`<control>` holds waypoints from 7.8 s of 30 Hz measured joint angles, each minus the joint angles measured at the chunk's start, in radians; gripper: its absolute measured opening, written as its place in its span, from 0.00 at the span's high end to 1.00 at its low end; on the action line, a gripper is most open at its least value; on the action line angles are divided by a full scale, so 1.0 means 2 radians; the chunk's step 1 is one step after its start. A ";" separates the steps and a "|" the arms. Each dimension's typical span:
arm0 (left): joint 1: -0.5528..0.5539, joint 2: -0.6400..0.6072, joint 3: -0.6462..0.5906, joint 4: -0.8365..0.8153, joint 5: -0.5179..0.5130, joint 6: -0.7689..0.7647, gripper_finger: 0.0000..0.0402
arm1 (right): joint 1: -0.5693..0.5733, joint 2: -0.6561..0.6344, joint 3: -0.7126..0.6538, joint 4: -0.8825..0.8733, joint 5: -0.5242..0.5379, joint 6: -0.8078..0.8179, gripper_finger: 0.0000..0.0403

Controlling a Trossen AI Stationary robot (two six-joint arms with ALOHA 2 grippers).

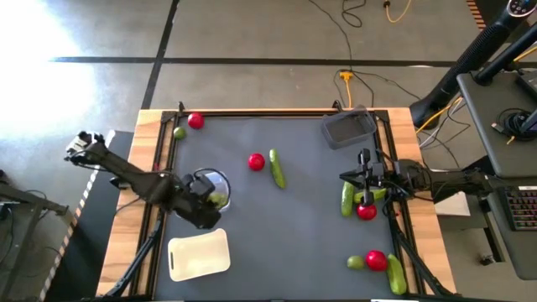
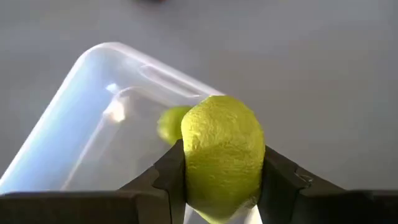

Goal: Sort produce into baskets
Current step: Put the lime into the transparent bin

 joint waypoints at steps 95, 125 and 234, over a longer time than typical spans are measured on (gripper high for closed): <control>0.757 0.416 0.230 -0.174 0.012 0.658 0.27 | 0.011 0.324 0.427 -0.219 0.118 0.224 0.31; 0.695 0.177 0.085 -0.042 0.167 0.393 0.29 | 0.011 0.361 0.427 -0.241 0.114 0.252 0.34; -0.134 -0.090 -0.063 0.238 -0.014 0.048 0.28 | 0.467 0.897 0.684 -0.612 -0.026 0.465 0.29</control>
